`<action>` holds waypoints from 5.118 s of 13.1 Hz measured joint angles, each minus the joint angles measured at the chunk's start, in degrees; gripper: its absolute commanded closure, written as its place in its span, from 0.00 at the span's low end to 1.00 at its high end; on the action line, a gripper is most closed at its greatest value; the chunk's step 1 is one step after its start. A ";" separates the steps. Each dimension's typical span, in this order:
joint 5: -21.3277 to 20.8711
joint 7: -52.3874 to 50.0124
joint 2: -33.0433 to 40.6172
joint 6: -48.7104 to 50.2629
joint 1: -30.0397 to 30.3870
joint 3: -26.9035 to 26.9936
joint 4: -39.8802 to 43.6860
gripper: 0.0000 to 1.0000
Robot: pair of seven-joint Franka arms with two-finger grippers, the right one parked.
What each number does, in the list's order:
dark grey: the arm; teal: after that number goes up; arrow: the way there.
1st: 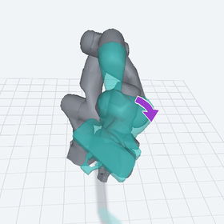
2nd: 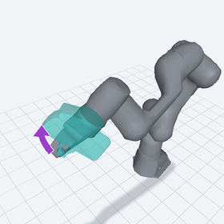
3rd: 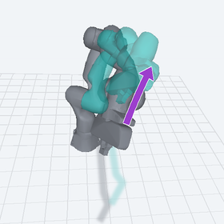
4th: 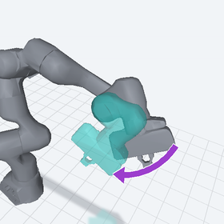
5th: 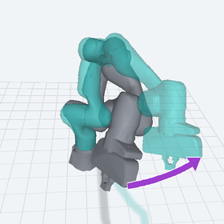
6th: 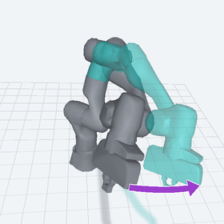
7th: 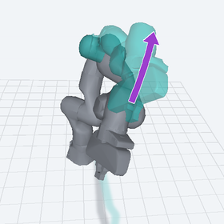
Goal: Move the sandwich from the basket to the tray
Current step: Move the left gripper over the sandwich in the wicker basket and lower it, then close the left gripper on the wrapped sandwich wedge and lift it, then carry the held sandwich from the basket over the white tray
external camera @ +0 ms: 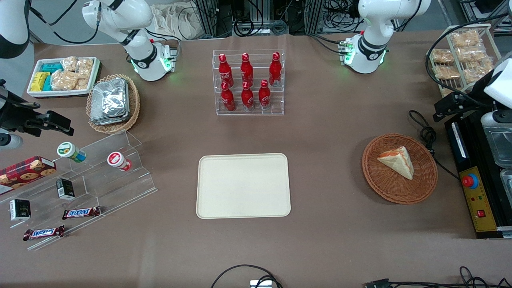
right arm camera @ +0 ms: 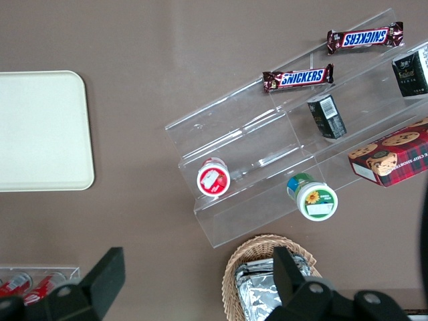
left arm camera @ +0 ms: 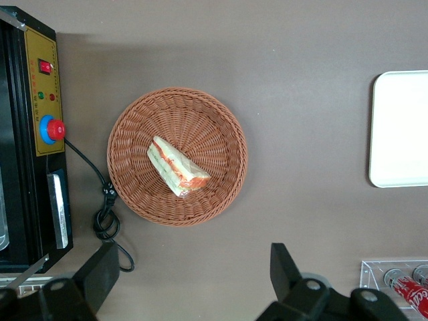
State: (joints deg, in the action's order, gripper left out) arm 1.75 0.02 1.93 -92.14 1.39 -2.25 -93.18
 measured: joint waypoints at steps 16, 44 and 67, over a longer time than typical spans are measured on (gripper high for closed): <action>-1.33 -25.12 -3.95 -11.72 1.45 1.40 -9.93 0.00; -1.47 -42.17 -13.68 -62.94 2.93 1.40 -44.31 0.60; -9.16 -19.09 -7.48 -21.19 -1.75 -12.27 -11.79 0.94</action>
State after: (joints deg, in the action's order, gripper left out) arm -7.41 -19.07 -5.56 -113.33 -0.35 -14.52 -104.97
